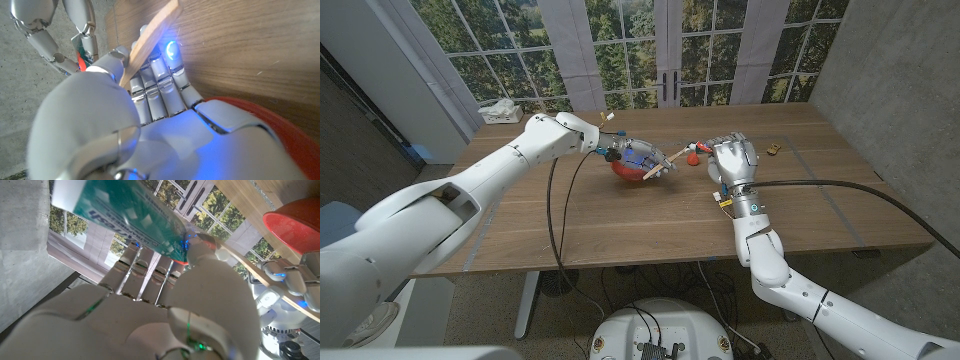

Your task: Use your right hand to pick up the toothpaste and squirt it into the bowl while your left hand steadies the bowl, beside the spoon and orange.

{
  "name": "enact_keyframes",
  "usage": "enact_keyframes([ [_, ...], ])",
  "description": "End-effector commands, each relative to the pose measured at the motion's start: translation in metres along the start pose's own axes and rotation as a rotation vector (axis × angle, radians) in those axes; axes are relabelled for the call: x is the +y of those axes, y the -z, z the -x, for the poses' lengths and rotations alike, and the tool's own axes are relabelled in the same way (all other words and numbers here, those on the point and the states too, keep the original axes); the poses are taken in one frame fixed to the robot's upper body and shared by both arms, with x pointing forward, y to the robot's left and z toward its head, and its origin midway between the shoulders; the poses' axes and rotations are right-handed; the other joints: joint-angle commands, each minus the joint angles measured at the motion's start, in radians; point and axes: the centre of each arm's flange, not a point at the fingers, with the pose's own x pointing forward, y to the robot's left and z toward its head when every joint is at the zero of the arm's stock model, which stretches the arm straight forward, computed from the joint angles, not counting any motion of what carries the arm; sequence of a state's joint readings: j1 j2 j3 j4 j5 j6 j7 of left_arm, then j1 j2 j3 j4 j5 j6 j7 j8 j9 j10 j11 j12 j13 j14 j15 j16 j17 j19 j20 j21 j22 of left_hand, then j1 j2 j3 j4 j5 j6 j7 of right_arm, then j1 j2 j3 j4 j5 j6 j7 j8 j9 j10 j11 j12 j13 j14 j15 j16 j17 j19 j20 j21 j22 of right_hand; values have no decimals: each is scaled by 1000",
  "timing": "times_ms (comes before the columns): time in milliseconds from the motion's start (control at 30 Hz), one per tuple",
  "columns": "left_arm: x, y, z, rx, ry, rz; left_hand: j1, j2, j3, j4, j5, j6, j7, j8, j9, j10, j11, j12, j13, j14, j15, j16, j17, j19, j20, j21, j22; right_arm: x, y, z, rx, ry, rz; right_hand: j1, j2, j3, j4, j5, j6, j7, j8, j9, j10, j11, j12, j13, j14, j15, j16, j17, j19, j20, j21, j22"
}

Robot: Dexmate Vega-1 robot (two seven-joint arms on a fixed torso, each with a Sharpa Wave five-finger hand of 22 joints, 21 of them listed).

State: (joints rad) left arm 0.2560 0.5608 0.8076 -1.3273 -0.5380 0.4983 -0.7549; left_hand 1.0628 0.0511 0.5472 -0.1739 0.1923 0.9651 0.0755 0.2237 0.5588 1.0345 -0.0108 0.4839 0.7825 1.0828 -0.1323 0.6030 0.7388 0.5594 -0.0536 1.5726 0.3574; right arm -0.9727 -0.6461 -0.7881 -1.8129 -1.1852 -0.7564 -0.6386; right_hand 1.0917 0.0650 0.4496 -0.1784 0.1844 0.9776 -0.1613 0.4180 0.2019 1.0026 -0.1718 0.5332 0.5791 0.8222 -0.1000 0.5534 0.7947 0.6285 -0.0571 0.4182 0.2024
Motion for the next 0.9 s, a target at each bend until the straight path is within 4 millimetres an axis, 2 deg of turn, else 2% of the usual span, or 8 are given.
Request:
enact_keyframes([
  [33,3,1,0,3,5,-1,118,115,7,-1,5,30,21,0,4,176,-153,-5,4,33,-96,6,5,-2,-90,4,0,1,-2,-4,2,-5,-2,28,16,0,2,-5,51,-26,10,6,48,-32,10,54,16,-138,-3,6,4,-70,8,2],
  [700,8,2,-2,16,12,-3,119,115,7,-1,5,30,22,-3,3,175,-153,-9,7,34,-96,6,5,-2,-89,5,-1,3,1,-8,25,15,-12,50,3,2,3,-4,83,5,21,4,75,-30,26,78,34,-137,-22,18,3,-70,22,0],
  [900,9,1,-3,15,13,-3,120,114,7,-2,5,31,22,-3,4,175,-152,-9,9,34,-96,6,6,-1,-87,5,-1,4,2,-9,28,14,-8,53,2,3,3,-3,84,7,21,4,77,-30,27,83,36,-137,-27,19,1,-69,24,-1],
])
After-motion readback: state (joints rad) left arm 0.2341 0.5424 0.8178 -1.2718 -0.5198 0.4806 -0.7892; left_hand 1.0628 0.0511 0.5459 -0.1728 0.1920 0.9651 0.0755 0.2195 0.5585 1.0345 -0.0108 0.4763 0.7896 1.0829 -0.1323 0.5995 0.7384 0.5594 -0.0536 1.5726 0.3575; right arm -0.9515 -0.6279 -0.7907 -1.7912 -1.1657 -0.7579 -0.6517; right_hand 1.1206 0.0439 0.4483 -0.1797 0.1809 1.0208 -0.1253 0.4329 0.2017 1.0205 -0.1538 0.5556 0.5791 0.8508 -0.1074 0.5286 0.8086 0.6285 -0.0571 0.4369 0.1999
